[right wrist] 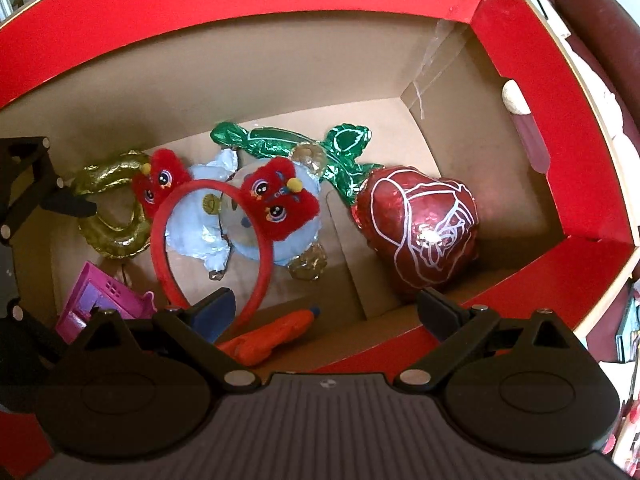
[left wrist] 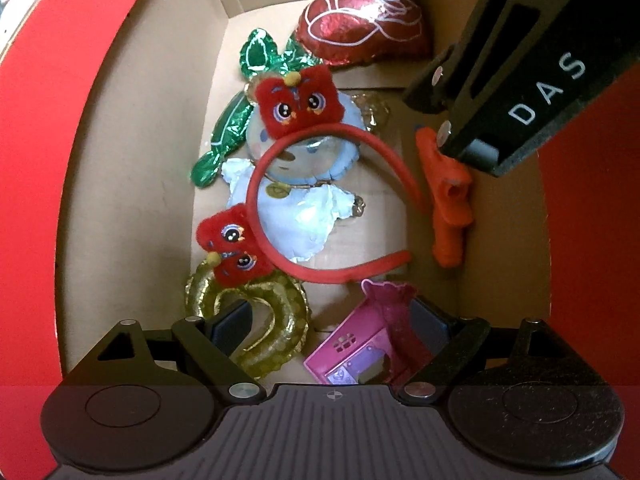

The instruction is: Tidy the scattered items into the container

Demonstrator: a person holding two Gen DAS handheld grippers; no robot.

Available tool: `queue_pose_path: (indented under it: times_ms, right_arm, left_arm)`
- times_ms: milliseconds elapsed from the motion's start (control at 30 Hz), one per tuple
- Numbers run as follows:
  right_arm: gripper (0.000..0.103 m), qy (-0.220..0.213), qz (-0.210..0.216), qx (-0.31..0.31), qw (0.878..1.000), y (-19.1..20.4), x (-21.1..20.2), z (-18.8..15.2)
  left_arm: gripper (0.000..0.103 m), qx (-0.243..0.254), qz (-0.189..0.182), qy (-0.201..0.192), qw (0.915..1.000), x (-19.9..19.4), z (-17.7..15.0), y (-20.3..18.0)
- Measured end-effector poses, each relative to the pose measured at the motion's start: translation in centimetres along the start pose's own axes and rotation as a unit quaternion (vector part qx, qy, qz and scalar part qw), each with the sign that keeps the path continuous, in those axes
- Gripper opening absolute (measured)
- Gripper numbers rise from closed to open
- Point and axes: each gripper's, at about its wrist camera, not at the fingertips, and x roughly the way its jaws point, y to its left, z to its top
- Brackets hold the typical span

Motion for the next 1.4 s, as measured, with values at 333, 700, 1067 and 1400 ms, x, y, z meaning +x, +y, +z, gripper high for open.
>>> queue_pose_path:
  times_ms: [333, 700, 1067, 1400]
  right_arm:
    - [0.098, -0.008, -0.014, -0.019, 1.0, 0.3, 0.3, -0.2]
    - [0.098, -0.022, -0.013, -0.021, 0.999, 0.2, 0.2, -0.4]
    - [0.098, -0.031, -0.018, -0.021, 0.999, 0.4, 0.2, -0.5]
    - [0.098, -0.032, -0.02, -0.022, 0.999, 0.4, 0.3, -0.6]
  left_arm:
    - [0.093, 0.008, 0.0, 0.013, 0.9999, 0.5, 0.0, -0.6]
    - [0.093, 0.012, 0.0, 0.022, 0.9997, 0.8, -0.1, -1.0]
    - [0.091, 0.019, 0.001, 0.027, 0.9995, 0.8, -0.1, -1.6]
    - [0.091, 0.02, 0.0, 0.027, 0.9994, 0.9, -0.1, -1.5]
